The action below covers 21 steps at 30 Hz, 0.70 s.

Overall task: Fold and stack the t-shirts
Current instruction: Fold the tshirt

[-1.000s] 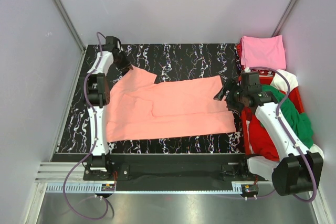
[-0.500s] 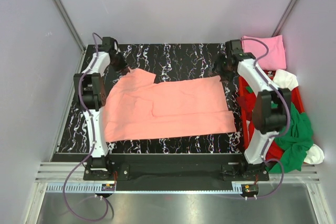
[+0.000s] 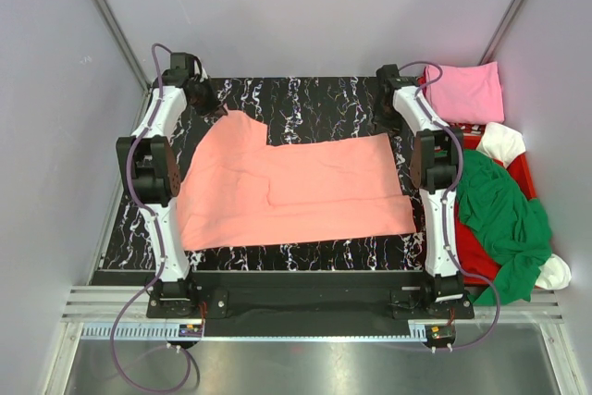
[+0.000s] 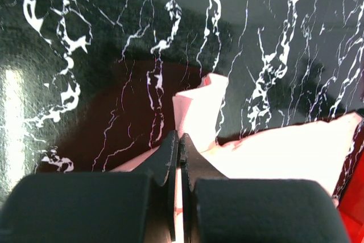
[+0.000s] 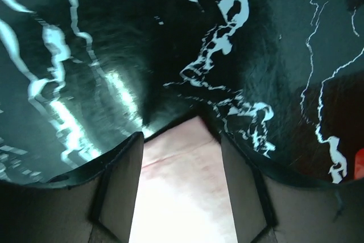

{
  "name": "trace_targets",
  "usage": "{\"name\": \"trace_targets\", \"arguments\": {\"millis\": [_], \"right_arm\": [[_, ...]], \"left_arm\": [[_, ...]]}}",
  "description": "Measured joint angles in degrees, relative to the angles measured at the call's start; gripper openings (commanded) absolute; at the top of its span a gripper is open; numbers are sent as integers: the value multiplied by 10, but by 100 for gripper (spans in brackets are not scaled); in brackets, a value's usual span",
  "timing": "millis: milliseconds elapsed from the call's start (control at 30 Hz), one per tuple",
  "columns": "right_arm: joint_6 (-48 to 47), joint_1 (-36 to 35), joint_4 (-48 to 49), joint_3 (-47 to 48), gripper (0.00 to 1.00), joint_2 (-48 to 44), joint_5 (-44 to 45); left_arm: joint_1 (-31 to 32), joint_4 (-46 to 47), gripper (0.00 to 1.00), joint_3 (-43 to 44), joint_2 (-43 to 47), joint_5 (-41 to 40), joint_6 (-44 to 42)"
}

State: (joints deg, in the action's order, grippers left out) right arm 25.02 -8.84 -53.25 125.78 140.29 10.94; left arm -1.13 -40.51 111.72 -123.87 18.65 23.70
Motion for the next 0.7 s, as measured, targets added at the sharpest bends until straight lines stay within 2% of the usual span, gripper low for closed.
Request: {"name": "trace_targets", "arguments": {"millis": [200, 433, 533, 567, 700], "right_arm": [[-20, 3, -22, 28, 58, 29, 30], [-21, 4, -16, 24, 33, 31, 31], [-19, 4, 6, 5, 14, 23, 26], [-17, 4, 13, -3, 1, 19, 25], [-12, 4, 32, -27, 0, 6, 24]], "left_arm": [[0, -3, 0, -5, 0, 9, -6], [0, -3, 0, -6, 0, 17, -9], [0, -3, 0, -6, 0, 18, -10], [0, -3, 0, -6, 0, 18, -10], [0, -3, 0, -6, 0, 18, -14]]}}
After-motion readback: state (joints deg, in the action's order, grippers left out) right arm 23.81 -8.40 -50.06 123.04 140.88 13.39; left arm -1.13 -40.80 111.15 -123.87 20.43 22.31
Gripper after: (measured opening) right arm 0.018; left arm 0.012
